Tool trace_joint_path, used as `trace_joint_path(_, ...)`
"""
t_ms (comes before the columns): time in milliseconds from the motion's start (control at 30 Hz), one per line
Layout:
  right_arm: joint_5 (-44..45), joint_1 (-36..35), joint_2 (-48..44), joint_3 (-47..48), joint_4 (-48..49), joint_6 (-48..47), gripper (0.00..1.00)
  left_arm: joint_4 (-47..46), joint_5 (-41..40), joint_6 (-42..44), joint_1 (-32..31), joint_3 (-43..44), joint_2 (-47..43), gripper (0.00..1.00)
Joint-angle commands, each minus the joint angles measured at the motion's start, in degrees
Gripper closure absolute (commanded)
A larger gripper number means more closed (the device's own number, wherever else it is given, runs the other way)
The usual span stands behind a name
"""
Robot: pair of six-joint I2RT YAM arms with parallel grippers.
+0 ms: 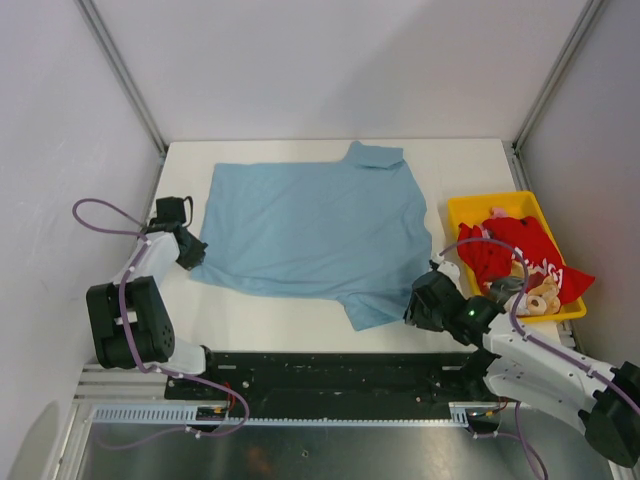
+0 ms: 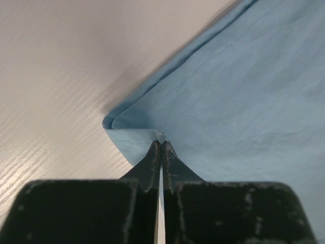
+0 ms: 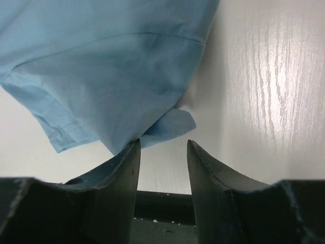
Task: Fold and stack the t-shirts
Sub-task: Grap the side of the flattened tshirt closest away from the robot with both arms
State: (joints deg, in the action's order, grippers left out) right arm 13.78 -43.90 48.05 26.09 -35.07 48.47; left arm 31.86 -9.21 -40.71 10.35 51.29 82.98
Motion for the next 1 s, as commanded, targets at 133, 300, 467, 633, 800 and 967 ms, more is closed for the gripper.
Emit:
trace_joint_path(133, 2.4, 1.5, 2.8, -0.2, 3.9, -0.5, 0.51, -0.5, -0.1, -1.3, -0.2, 1.4, 0.3, 1.0)
trace_joint_path(300, 0.9, 5.3, 5.6, -0.2, 8.2, -3.3, 0.5, -0.5, 0.1, -1.3, -0.2, 1.5, 0.2, 1.0)
trace_joint_path(467, -2.4, 9.9, 8.3, 0.0, 12.4, -6.2, 0.54, -0.5, 0.5, -1.6, -0.2, 1.7, 0.6, 1.0)
trace_joint_path(633, -4.1, 10.2, 10.5, 0.2, 12.7, -6.1, 0.69, -0.5, 0.6, -1.5, -0.2, 1.8, 0.5, 1.0)
trace_joint_path(800, -5.5, 10.0, 7.2, 0.5, 8.7, -4.7, 0.81, -0.5, 0.7, -1.4, -0.2, 1.9, 0.3, 1.0)
trace_joint_path(967, -7.5, 9.9, 2.5, 2.8, 1.2, -2.8, 0.94, -0.5, 0.7, -1.1, -0.2, 1.9, -0.1, 1.0)
